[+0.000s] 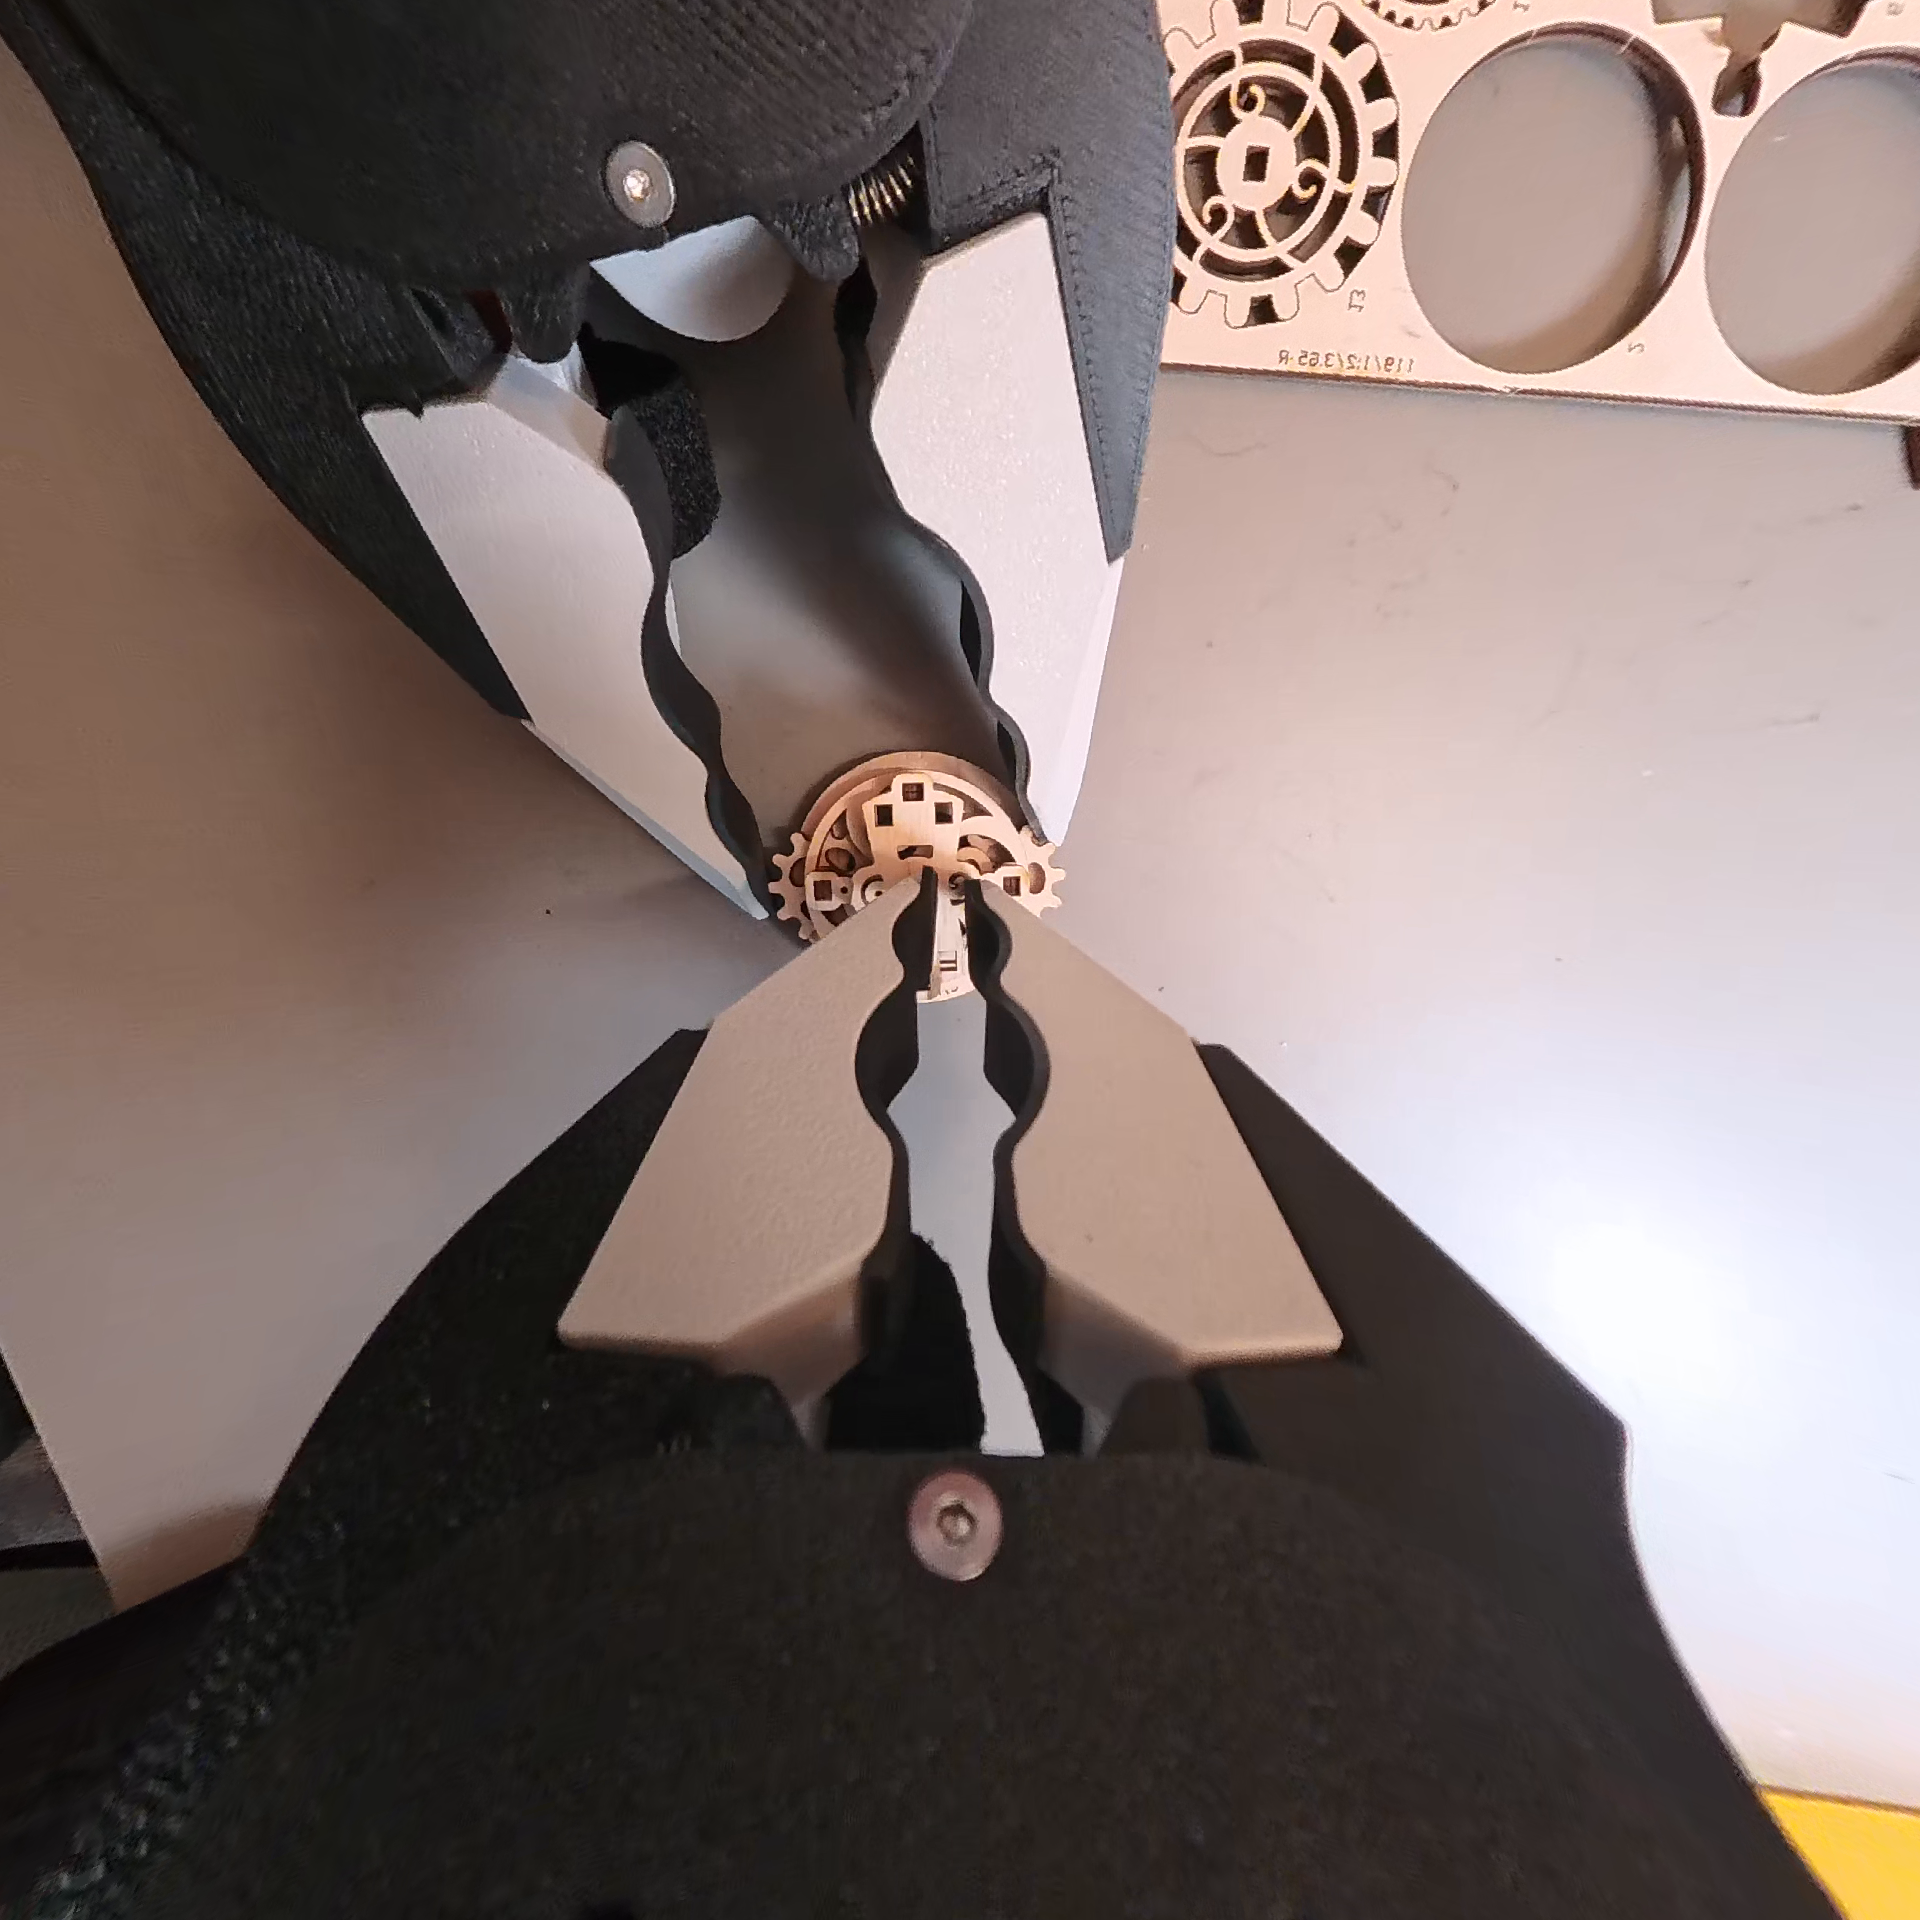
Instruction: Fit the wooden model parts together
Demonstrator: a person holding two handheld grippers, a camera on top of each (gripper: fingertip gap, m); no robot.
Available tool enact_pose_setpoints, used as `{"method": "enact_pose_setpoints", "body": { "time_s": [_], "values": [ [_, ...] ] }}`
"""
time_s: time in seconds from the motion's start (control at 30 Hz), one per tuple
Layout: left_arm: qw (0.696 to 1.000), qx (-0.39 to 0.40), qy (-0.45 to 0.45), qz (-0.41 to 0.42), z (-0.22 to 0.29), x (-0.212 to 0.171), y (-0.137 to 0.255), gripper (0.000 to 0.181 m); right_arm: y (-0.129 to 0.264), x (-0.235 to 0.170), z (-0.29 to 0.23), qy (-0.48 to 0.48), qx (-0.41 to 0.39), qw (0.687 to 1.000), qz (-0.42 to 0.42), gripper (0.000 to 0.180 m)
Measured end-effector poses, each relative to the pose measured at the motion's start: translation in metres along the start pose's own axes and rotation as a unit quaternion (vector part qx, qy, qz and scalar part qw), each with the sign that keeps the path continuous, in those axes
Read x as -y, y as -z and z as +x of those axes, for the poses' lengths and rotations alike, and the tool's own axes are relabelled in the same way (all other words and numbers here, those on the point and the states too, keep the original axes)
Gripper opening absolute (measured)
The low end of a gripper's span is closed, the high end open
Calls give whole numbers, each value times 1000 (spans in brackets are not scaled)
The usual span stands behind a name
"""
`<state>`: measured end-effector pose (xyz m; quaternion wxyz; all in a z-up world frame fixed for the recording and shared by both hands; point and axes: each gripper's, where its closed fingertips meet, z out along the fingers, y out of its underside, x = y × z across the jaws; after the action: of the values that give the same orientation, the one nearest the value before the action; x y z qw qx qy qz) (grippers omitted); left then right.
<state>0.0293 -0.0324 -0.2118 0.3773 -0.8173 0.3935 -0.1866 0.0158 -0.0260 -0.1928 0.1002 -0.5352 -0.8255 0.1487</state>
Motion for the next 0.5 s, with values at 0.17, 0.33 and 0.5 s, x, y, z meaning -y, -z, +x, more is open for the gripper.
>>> {"method": "enact_pose_setpoints", "body": {
  "time_s": [0.17, 0.33, 0.5],
  "values": [
    [1000, 0, 0, 0, 0, 0, 0, 57, 0, 0, 0, 9, 22, 1000, 6, 3],
    [1000, -1, 1, 0, 0, 0, 0, 57, -1, 0, -1, 30, 32, 999, -6, 3],
    [1000, -3, 4, 0, 0, 0, 0, 57, -1, 0, -1, 32, 28, 999, -7, 3]
  ]
}}
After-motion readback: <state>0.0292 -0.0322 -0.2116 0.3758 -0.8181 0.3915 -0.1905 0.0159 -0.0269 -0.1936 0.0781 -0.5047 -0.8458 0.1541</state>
